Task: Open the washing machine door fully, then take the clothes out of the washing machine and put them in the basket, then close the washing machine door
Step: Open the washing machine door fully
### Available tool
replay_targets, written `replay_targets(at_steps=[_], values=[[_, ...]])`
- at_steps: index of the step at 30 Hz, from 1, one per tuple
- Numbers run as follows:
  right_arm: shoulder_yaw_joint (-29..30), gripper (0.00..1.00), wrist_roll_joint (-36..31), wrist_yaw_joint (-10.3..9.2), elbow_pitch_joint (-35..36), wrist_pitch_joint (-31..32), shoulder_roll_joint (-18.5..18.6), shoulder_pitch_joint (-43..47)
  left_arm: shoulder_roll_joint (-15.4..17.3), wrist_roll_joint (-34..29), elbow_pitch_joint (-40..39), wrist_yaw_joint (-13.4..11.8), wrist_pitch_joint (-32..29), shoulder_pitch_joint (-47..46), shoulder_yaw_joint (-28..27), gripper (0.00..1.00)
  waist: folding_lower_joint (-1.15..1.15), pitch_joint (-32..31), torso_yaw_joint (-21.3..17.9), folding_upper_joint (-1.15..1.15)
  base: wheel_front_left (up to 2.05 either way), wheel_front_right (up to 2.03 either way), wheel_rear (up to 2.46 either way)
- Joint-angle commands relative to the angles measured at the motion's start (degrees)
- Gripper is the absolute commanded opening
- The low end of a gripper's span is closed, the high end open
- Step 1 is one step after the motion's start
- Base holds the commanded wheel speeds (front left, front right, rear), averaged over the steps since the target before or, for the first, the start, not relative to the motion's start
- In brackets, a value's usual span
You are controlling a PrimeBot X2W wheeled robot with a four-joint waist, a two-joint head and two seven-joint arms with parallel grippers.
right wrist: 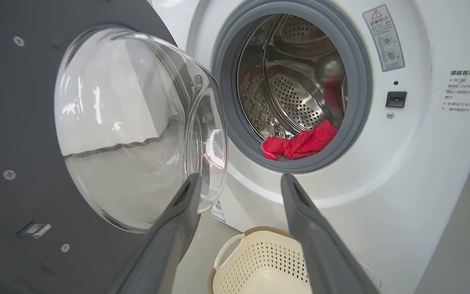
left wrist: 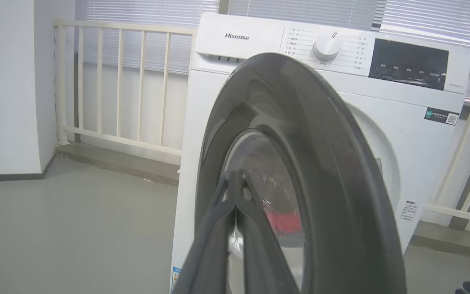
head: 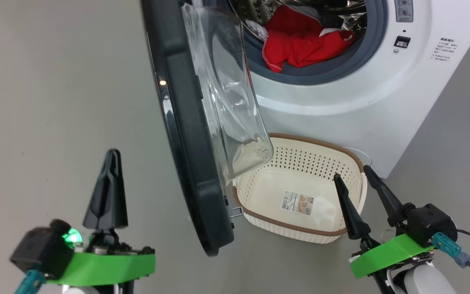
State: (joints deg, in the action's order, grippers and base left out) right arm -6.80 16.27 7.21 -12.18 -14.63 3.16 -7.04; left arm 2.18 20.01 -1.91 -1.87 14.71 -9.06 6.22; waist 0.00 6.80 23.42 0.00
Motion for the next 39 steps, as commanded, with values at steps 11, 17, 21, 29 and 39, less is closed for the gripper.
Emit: replay_targets(at_steps=[11, 17, 21, 29, 39], values=[[-1.8, 1.0, 0.7, 0.28, 1.4, -0.4, -0.3, -1.3, 0.7, -1.2, -14.9, 2.0, 0.3, -4.7, 0.6, 0.0, 0.0, 0.5, -0.8, 0.0, 0.0, 0.0, 0.0], [-1.6, 1.0, 0.9, 0.28, 1.2, -0.4, -0.3, -1.4, 0.7, -0.3, -17.2, 3.4, -1.0, -4.4, 6.3, 0.0, 0.0, 0.5, -1.1, 0.0, 0.0, 0.0, 0.0], [-1.8, 1.0, 1.2, 0.28, 0.8, -0.4, -0.3, -1.5, 0.7, 0.2, -17.8, 4.1, -3.7, -4.4, 10.3, 0.0, 0.0, 0.7, -1.4, 0.0, 0.0, 0.0, 0.0], [-2.0, 1.0, 1.4, 0.28, 0.4, -0.4, -0.3, -2.1, 0.7, 1.3, -16.2, 3.2, -9.9, -2.8, 15.9, 0.0, 0.0, 1.0, -2.3, 0.0, 0.0, 0.0, 0.0], [-1.8, 1.0, 1.7, 0.28, 0.1, -0.4, -0.3, -1.8, 1.5, 1.7, -11.6, 1.9, -15.3, -0.7, 17.9, 0.0, 0.0, 0.4, -2.7, 0.0, 0.0, 0.0, 0.0]])
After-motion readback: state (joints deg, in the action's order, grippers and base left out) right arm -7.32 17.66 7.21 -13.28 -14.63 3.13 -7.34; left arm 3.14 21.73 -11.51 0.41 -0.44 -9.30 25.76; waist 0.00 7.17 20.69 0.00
